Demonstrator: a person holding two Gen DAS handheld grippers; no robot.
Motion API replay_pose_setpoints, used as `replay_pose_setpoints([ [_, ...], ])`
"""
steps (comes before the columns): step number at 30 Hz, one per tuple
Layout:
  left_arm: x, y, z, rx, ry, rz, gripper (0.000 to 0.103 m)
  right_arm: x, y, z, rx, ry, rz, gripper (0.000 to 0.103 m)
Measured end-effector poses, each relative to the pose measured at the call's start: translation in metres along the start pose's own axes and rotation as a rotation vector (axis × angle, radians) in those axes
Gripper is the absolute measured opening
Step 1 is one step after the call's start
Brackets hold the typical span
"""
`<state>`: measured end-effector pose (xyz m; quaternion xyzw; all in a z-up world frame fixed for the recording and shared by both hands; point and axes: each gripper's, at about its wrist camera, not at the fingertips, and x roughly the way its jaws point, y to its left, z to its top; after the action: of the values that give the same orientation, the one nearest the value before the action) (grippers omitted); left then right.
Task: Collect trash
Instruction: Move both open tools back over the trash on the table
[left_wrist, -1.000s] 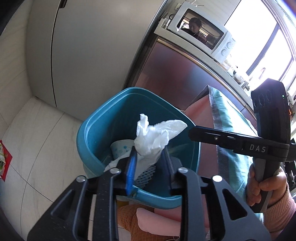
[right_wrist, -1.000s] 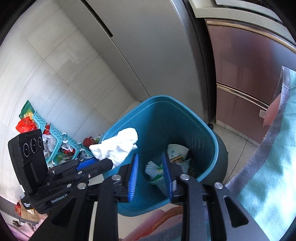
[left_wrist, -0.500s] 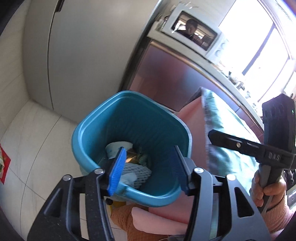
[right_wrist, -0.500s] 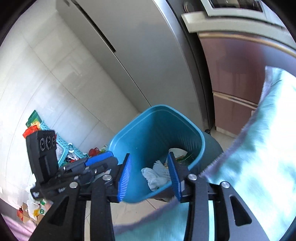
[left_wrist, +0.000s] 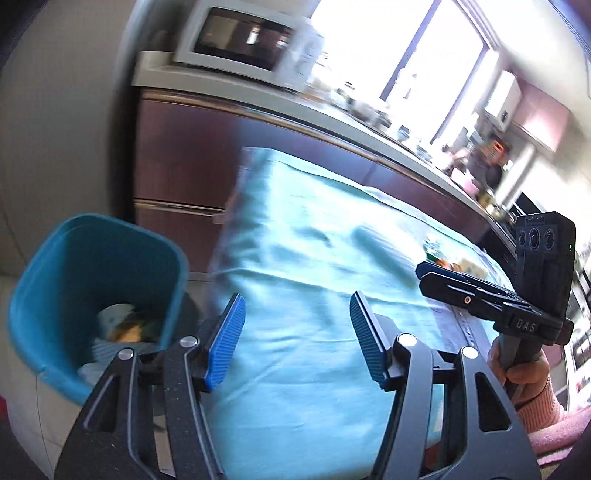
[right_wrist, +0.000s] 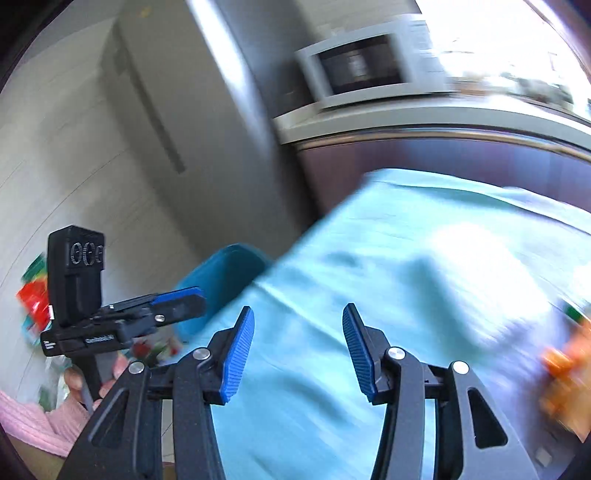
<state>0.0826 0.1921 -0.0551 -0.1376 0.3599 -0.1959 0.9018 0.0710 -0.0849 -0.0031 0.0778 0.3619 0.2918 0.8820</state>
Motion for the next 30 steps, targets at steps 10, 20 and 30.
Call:
replay_pose_setpoints([
  [10,0.070,-0.093,0.010,0.153,0.117,-0.084,0.060,-0.083,-0.091,-0.041,0.124,-0.095,-0.323,0.058],
  [20,0.123,-0.130,0.024,0.181,0.189,-0.064,0.060,-0.087,-0.117,-0.056,0.058,-0.022,-0.462,0.066],
  [30,0.136,-0.142,0.029,0.210,0.192,-0.010,0.061,-0.071,-0.108,-0.057,-0.050,0.064,-0.558,0.073],
])
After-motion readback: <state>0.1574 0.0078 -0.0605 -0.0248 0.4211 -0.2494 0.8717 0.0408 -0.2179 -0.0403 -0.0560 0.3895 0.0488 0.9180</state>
